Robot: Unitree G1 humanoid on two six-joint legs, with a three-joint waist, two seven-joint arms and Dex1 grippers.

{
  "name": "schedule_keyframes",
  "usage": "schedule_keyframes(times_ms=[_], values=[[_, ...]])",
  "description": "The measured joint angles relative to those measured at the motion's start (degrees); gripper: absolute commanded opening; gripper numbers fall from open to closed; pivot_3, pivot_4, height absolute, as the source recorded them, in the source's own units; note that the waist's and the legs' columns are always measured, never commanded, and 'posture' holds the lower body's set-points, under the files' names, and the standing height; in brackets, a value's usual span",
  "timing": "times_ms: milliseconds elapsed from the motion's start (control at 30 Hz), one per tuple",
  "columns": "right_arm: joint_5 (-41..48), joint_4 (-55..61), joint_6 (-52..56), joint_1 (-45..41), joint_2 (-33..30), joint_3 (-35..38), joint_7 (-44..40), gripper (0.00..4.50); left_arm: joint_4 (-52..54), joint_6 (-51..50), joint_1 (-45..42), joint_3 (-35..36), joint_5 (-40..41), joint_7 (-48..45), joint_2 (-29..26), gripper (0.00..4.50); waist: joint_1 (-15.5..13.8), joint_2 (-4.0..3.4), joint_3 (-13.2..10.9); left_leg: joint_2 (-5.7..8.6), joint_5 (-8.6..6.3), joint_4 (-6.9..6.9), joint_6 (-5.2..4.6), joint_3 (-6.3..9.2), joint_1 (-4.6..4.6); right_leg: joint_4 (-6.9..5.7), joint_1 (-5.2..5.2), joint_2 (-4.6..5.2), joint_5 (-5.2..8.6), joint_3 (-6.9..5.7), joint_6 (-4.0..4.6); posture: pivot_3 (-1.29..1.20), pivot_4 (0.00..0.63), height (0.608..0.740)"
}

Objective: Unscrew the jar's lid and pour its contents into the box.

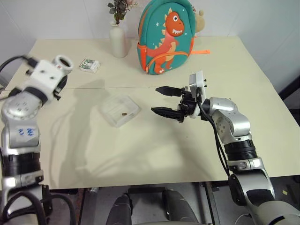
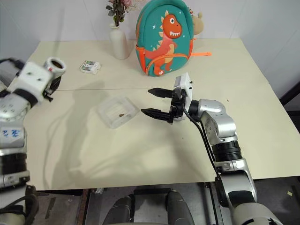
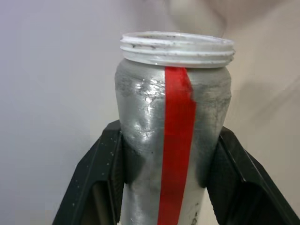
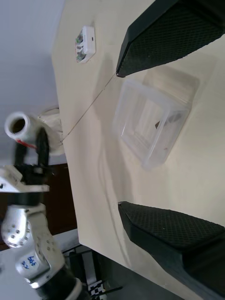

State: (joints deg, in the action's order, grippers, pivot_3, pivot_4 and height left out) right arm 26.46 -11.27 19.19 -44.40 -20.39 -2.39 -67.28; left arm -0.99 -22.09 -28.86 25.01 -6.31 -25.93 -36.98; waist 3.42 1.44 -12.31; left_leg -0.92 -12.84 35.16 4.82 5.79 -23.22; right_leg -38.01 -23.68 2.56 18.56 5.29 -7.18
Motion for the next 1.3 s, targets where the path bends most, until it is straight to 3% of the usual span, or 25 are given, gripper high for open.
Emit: schedule_keyframes(times_ms=[133,233,467,833,1100,1133,1300], values=[[0.0,1.3,0.5,0.0,-0.1,-1.2,-0.4,4.47,4.4,-7.5,3.9,10.3,8.6,4.1,6.2,1.91,-0.1,0.02,0.0,0.01,0.03,0.02,0.06,0.0,0.08,0.01,0.07,0.02,-0.06,-0.01,0.02,0.0,0.15,0.74],[0.0,1.6,0.8,0.0,-0.1,-1.4,-0.6,4.47,4.4,-5.8,6.7,13.5,12.5,5.9,8.9,1.91,-0.2,0.04,0.0,0.01,0.08,0.03,0.13,0.01,0.08,0.06,0.1,0.03,-0.16,-0.02,0.01,0.0,0.15,0.74],[-2.0,0.0,-1.3,-1.2,0.0,-3.1,-1.9,4.47,1.9,-0.2,8.0,15.4,22.0,6.1,13.2,1.91,-0.3,0.07,0.0,0.02,0.15,0.03,0.2,-0.02,0.15,0.21,0.22,0.03,-0.33,-0.02,0.0,0.0,0.15,0.74],[-3.2,-2.3,-3.0,-2.9,0.5,-3.5,-2.4,4.47,-4.6,9.0,14.2,12.0,24.5,4.3,13.9,1.91,-0.2,0.07,0.0,0.01,0.14,-0.02,0.2,-0.04,0.14,0.25,0.18,0.02,-0.33,-0.01,0.03,0.0,0.15,0.74],[-3.3,-2.6,-3.2,-3.8,0.7,-3.6,-2.4,4.5,-6.3,12.7,16.0,9.9,25.2,3.3,13.6,4.32,-0.2,0.07,0.0,0.0,0.14,-0.03,0.2,-0.03,0.14,0.26,0.17,0.01,-0.32,-0.01,0.04,0.0,0.15,0.74],[-3.3,-2.6,-3.2,-3.8,0.7,-3.6,-2.4,4.5,-6.3,12.7,16.1,9.9,25.3,3.3,13.6,4.48,-0.2,0.07,0.0,0.0,0.14,-0.04,0.2,-0.04,0.14,0.27,0.17,0.01,-0.32,-0.01,0.04,0.0,0.15,0.74],[-3.3,-2.6,-3.1,-3.8,0.7,-3.5,-2.5,4.5,-4.2,11.8,19.1,9.6,26.1,4.4,13.4,4.48,0.0,0.07,0.0,-0.01,0.14,-0.08,0.2,-0.04,0.14,0.28,0.16,0.01,-0.32,0.0,0.04,0.0,0.15,0.74]])
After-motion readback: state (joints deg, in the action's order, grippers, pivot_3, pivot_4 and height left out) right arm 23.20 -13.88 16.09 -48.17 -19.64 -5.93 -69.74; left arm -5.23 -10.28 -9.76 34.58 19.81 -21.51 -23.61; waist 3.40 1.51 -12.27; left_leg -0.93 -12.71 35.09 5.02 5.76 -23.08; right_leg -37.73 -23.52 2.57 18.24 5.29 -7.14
